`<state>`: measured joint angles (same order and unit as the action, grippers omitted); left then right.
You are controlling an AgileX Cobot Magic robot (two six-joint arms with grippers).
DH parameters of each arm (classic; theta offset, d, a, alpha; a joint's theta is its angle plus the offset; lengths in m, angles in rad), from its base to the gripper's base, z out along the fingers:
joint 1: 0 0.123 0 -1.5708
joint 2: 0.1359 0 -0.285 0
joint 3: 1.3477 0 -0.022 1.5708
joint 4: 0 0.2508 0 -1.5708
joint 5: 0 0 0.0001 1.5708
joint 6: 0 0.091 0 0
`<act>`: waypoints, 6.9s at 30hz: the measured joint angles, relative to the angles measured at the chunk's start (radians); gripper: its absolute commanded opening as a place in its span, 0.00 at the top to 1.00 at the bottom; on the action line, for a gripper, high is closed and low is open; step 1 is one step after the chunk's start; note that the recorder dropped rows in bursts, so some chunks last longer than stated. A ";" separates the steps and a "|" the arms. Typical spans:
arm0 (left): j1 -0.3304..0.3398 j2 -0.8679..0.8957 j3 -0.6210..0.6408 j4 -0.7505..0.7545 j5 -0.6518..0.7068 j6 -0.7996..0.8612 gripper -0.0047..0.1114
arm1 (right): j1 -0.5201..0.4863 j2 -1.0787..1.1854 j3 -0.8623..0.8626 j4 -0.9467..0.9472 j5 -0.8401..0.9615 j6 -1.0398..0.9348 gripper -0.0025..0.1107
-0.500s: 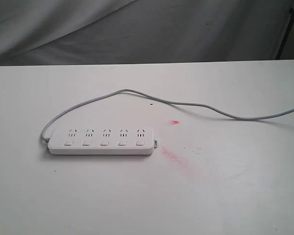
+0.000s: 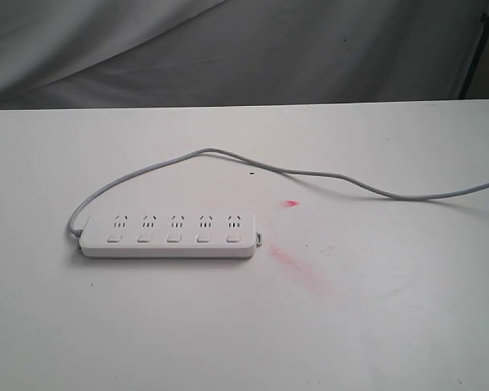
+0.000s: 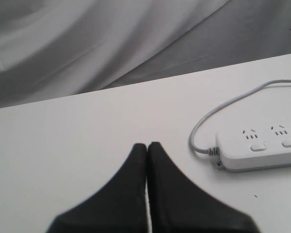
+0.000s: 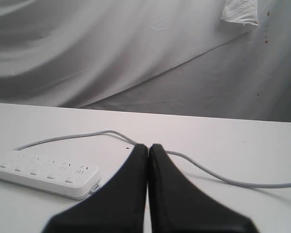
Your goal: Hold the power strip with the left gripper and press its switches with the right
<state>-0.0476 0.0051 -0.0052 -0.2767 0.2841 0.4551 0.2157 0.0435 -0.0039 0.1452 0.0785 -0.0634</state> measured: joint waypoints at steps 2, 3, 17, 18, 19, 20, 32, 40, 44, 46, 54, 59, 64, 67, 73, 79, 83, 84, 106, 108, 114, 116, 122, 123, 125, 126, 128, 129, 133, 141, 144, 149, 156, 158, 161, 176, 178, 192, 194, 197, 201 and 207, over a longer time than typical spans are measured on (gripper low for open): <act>0.000 0.000 0.000 0.000 0.000 0.000 0.96 | 0.000 0.000 0.000 0.000 0.000 0.000 0.98; 0.000 0.000 0.000 0.000 0.000 0.000 0.96 | 0.000 0.000 0.000 0.000 0.000 0.000 0.98; 0.000 0.426 -0.421 -0.054 0.138 0.000 0.96 | 0.000 0.000 0.000 0.000 0.000 0.000 0.98; 0.000 0.453 -0.445 -0.056 0.144 0.000 0.96 | 0.000 0.000 0.000 0.000 0.000 0.000 0.98; 0.000 0.473 -0.470 -0.056 0.152 0.000 0.96 | 0.000 0.000 0.000 0.000 0.000 0.000 0.98; 0.000 0.487 -0.489 -0.056 0.159 0.000 0.96 | 0.000 0.000 0.000 0.000 0.000 0.000 0.98; 0.000 0.502 -0.523 -0.128 0.245 0.000 0.96 | 0.000 0.000 0.000 0.000 0.000 0.000 0.98; 0.000 0.502 -0.523 -0.143 0.268 0.000 0.96 | 0.000 0.000 0.000 0.000 0.000 0.000 0.98; 0.000 0.504 -0.531 -0.143 0.289 0.039 0.96 | 0.000 0.000 0.000 0.000 0.000 0.000 0.98; 0.000 0.513 -0.555 -0.155 0.335 0.097 0.96 | 0.000 0.000 0.000 0.000 0.000 0.000 0.98; 0.000 0.759 -0.710 -0.261 0.519 0.469 0.96 | 0.000 0.000 0.000 0.000 0.000 0.000 0.98; 0.003 0.982 -0.833 -0.338 0.577 0.717 0.96 | 0.000 0.000 0.000 0.000 0.000 0.000 0.98; 0.078 1.196 -0.921 -0.451 0.657 0.955 0.96 | 0.000 0.000 0.000 0.000 0.000 0.000 0.98; 0.142 1.327 -0.950 -0.563 0.694 1.186 0.96 | 0.000 0.000 0.000 0.000 0.000 0.000 0.98; 0.232 1.553 -1.006 -0.662 0.772 1.533 0.96 | 0.000 0.000 0.000 0.000 0.000 0.000 0.98; 0.225 1.709 -1.021 -0.658 0.746 1.626 0.96 | 0.000 0.000 0.000 0.000 0.000 0.000 0.98; 0.188 1.806 -1.037 -0.638 0.717 1.630 0.96 | 0.000 0.000 0.000 0.000 0.000 0.000 0.98; 0.177 1.826 -1.043 -0.633 0.708 1.630 0.96 | 0.000 0.000 0.000 0.000 0.000 0.000 0.98; 0.132 1.868 -1.052 -0.656 0.679 1.633 0.39 | 0.000 0.000 0.000 0.000 0.000 0.000 0.98; 0.132 1.868 -1.052 -0.656 0.679 1.633 0.32 | 0.000 0.000 0.000 0.000 0.000 0.002 0.98; 0.125 1.868 -1.052 -0.656 0.698 1.633 0.30 | 0.000 0.000 0.000 0.000 0.000 0.002 0.98; 0.098 1.868 -1.052 -0.633 0.689 1.633 0.30 | 0.000 0.000 0.000 0.000 0.000 0.002 0.98; 0.021 1.868 -1.054 -0.574 0.591 1.633 0.29 | 0.000 0.000 0.000 0.000 0.000 0.002 0.98; 0.019 1.868 -1.059 -0.566 0.587 1.633 0.28 | 0.000 0.000 0.000 0.000 0.000 0.002 0.98; 0.019 1.868 -1.069 -0.551 0.586 1.633 0.27 | 0.000 0.000 0.000 0.000 0.000 0.002 0.98; 0.019 1.868 -1.079 -0.539 0.583 1.633 0.27 | 0.000 0.000 0.000 0.000 0.000 0.002 0.98; 0.019 1.872 -1.099 -0.521 0.586 1.631 0.27 | 0.000 0.000 0.000 0.000 0.000 0.002 0.98; 0.019 1.882 -1.113 -0.519 0.594 1.627 0.27 | 0.000 0.000 0.000 0.000 0.000 0.002 0.98; 0.019 1.932 -1.176 -0.501 0.652 1.626 0.27 | 0.000 0.000 0.000 0.000 0.000 0.002 0.98; 0.019 2.015 -1.240 -0.468 0.703 1.612 0.27 | 0.000 0.000 0.000 0.000 0.000 0.002 0.98; 0.019 2.032 -1.248 -0.464 0.703 1.612 0.27 | 0.000 0.000 0.000 0.000 0.000 0.002 0.98; 0.013 2.060 -1.262 -0.458 0.703 1.602 0.27 | 0.000 0.000 0.000 0.000 0.000 0.002 0.98; 0.013 2.094 -1.273 -0.456 0.703 1.597 0.27 | 0.000 0.000 0.000 0.000 0.000 0.002 0.98; 0.013 2.100 -1.273 -0.456 0.703 1.597 0.27 | 0.000 0.000 0.000 0.000 0.000 0.002 0.98; 0.013 2.110 -1.273 -0.458 0.703 1.597 0.27 | 0.000 0.000 0.000 0.000 0.000 0.002 0.98; -0.021 2.168 -1.310 -0.453 0.713 1.578 0.27 | 0.000 0.000 0.000 0.000 0.000 0.002 0.98; -0.021 2.170 -1.310 -0.448 0.713 1.575 0.27 | 0.000 0.000 0.000 0.000 0.000 0.002 0.98; -0.021 2.170 -1.310 -0.443 0.715 1.553 0.39 | 0.000 0.000 0.000 0.000 0.000 0.002 0.98; -0.021 2.170 -1.311 -0.438 0.717 1.548 0.40 | 0.000 0.000 0.000 0.000 0.000 0.002 0.98; -0.022 2.170 -1.311 -0.433 0.717 1.544 0.40 | 0.000 0.000 0.000 0.000 0.000 0.002 0.98; -0.022 2.170 -1.311 -0.432 0.717 1.544 0.40 | 0.000 0.000 0.000 0.000 0.000 0.002 0.98; -0.022 2.170 -1.311 -0.432 0.717 1.544 0.40 | 0.000 0.000 0.000 0.000 0.000 0.002 0.98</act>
<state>-0.0697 2.1748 -1.3166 -0.7085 1.0011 1.9995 0.2157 0.0435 -0.0039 0.1452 0.0785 -0.0618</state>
